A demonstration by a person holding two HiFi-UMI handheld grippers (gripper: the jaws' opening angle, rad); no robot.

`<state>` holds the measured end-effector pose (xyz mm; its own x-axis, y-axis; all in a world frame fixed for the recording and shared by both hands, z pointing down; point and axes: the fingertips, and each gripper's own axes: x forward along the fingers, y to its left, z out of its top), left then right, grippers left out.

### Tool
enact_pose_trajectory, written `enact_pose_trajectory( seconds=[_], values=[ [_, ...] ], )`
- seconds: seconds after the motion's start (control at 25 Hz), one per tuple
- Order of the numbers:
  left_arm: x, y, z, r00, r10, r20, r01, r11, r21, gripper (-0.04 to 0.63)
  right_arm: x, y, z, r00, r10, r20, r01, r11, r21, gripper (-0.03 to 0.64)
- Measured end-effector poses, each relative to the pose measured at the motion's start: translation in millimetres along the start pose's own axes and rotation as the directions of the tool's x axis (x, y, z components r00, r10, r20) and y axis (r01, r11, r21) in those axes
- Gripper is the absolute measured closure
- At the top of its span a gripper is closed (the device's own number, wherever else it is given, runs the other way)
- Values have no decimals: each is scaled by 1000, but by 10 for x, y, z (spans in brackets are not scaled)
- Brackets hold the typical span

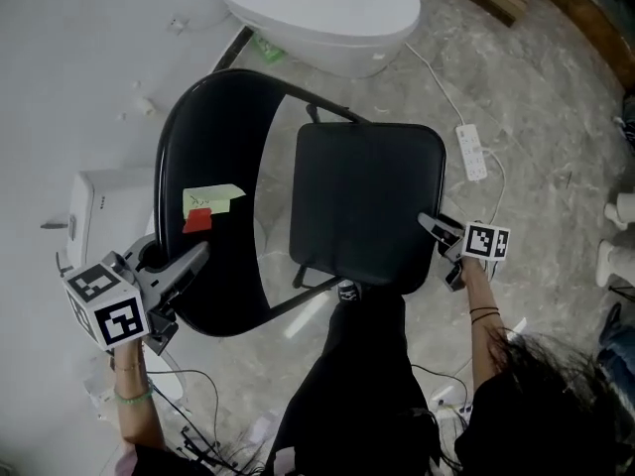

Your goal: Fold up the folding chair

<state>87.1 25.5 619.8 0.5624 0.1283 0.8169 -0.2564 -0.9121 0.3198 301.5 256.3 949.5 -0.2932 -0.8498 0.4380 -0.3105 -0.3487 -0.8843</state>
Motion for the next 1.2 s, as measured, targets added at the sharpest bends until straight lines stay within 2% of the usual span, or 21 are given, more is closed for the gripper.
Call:
enact_pose_trajectory(
  seconds=[0.12, 0.24, 0.36, 0.48, 0.56, 0.72, 0.92, 1.08, 1.2],
  values=[
    [-180, -191, 160, 1000, 26, -12, -25, 999, 48, 477, -56, 566, -11, 999, 47, 0, -47, 999, 26, 347],
    [-320, -242, 235, 999, 35, -12, -35, 998, 55, 476, -93, 1056, -58, 997, 70, 14, -71, 996, 59, 364],
    [-498, -281, 319, 999, 50, 8, -50, 999, 14, 480, -66, 1538, -140, 991, 128, 25, -129, 989, 68, 374],
    [-674, -235, 331, 992, 86, 95, -81, 995, -55, 506, 20, 1914, -270, 990, 143, -12, -142, 989, 38, 376],
    [-765, -224, 286, 989, 95, 117, -89, 995, -54, 518, 45, 2123, -438, 989, 140, -42, -139, 990, 36, 376],
    [-900, -318, 247, 994, 79, 81, -79, 997, -9, 518, 148, 2491, -707, 990, 110, -87, -107, 994, 38, 376],
    [-1032, -390, 306, 992, 106, 67, -107, 994, 9, 517, 490, 2997, -714, 985, 97, -145, -102, 994, -25, 376],
    [-1194, -255, 340, 990, 126, 66, -127, 992, 23, 518, 871, 3382, -728, 982, 69, -178, -85, 993, -84, 376],
    [-1298, -88, 331, 990, 127, 63, -129, 991, 27, 518, 1154, 3611, -741, 984, 62, -166, -75, 994, -73, 376]
  ],
)
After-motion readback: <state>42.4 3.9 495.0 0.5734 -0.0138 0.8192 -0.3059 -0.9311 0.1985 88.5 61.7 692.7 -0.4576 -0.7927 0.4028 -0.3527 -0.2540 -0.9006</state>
